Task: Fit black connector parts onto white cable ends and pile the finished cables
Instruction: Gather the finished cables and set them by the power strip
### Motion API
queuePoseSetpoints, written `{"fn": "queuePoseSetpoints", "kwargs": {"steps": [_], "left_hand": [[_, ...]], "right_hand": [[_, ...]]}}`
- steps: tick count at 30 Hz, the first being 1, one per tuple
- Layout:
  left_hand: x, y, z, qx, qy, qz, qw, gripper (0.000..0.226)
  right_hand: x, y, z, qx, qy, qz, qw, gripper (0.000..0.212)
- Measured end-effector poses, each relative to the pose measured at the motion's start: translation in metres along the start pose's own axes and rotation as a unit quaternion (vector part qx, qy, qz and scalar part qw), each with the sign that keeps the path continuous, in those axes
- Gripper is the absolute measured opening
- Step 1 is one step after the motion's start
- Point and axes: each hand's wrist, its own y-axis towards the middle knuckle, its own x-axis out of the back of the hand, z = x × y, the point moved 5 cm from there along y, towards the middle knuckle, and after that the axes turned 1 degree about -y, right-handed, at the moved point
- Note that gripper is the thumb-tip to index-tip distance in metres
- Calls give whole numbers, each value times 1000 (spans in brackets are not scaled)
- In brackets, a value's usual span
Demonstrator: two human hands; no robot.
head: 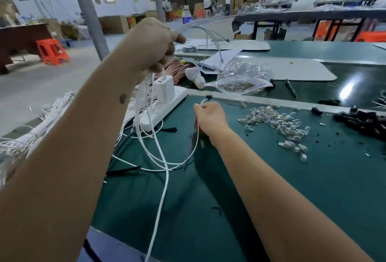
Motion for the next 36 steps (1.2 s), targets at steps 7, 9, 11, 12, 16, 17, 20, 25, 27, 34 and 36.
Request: {"fn": "queuePoseSetpoints", "kwargs": {"steps": [7,9,11,12,16,17,20,25,27,34,36], "left_hand": [[-41,-5,-12,-16,39,58,997,27],[-55,-8,-21,-21,37,82,996,28],[-73,-13,-33,-24,4,114,993,27],[-83,-16,-39,-21,-26,129,991,27],[-139,-35,-63,0,-200,205,958,25],[-155,-41,-70,7,-252,228,940,26],[-205,-58,-86,30,-367,252,895,28],[-287,-85,-96,83,-475,225,847,23],[-316,-89,-90,74,-431,220,872,19],[-383,-94,-29,-118,90,255,955,23],[-385,-92,-10,-163,117,223,954,29]], "right_hand": [[39,-6,4,58,16,-7,998,35],[63,-17,6,68,93,-23,993,28],[89,-29,10,71,169,-24,983,32],[102,-36,14,78,210,-26,974,32],[149,-65,24,74,339,-7,938,34],[159,-74,25,69,350,16,934,41],[187,-104,18,78,376,89,919,53],[262,-136,-21,84,184,-7,979,34],[305,-141,-36,79,48,-121,988,23],[355,-133,-111,-63,-351,-272,894,22],[353,-128,-118,-69,-373,-282,882,22]]}}
